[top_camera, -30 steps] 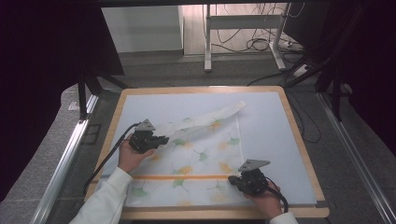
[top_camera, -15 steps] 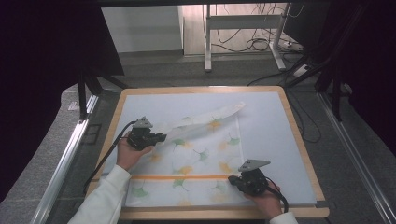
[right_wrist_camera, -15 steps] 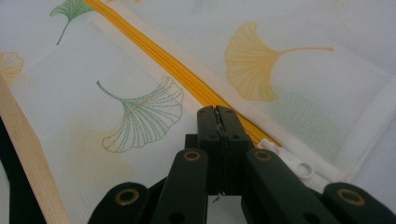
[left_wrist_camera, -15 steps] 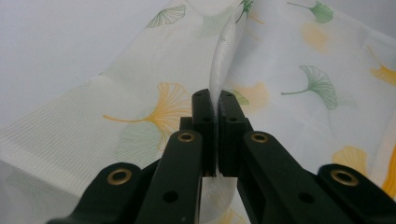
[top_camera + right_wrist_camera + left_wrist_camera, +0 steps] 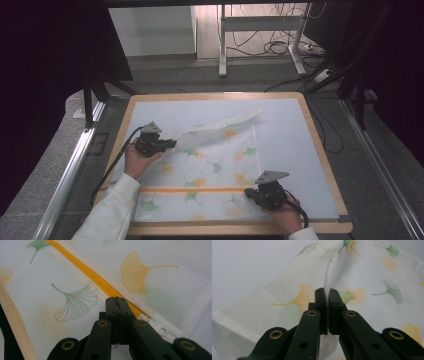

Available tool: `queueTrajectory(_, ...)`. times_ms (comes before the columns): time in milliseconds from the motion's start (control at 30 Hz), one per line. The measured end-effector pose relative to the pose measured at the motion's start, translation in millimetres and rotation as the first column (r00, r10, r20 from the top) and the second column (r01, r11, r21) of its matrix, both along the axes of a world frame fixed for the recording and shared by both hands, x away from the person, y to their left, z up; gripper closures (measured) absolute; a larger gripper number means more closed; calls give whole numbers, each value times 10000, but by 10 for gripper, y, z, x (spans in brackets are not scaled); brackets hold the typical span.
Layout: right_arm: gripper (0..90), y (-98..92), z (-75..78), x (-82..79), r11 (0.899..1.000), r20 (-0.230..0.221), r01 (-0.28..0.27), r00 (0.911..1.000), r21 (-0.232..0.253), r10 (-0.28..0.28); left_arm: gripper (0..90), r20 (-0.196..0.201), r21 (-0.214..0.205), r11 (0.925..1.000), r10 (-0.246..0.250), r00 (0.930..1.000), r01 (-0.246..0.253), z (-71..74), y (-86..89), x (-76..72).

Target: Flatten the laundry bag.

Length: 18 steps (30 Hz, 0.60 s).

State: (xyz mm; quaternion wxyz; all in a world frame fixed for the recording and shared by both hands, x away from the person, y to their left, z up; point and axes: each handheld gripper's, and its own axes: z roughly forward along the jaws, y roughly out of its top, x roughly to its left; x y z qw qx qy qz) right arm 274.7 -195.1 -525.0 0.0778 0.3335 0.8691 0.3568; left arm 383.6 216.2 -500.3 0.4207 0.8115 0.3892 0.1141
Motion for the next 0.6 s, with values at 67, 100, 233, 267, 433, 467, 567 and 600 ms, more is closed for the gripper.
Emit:
queueTrajectory(67,887,-1,0,1,10000,-6,-2,10000,2,2,885,5,-16,10000,51,10000,-51,-3,18,12)
queueTrajectory(100,887,-1,0,1,10000,-7,-2,10000,4,2,885,23,-30,9999,104,9999,-104,-3,28,18)
queueTrajectory(233,887,-1,0,0,10000,-7,3,10000,0,-3,885,39,-71,9998,197,9998,-197,0,55,38)
queueTrajectory(267,887,-1,-1,0,10000,7,-9,10000,4,9,885,57,-53,9998,217,9997,-217,1,63,43)
queueTrajectory(433,887,-1,-1,0,10000,13,-15,10000,5,15,884,50,-116,9995,289,9996,-288,9,106,82)
queueTrajectory(467,887,-1,-1,0,10000,10,-16,10000,9,16,884,43,-146,9993,340,9994,-339,9,115,95)
queueTrajectory(567,887,-1,-3,1,10000,18,3,10000,31,-3,885,52,-99,9993,374,9993,-373,1,136,134)
queueTrajectory(600,887,-1,-3,0,10000,17,6,10000,31,-6,885,39,-123,9990,424,9991,-424,-1,137,141)
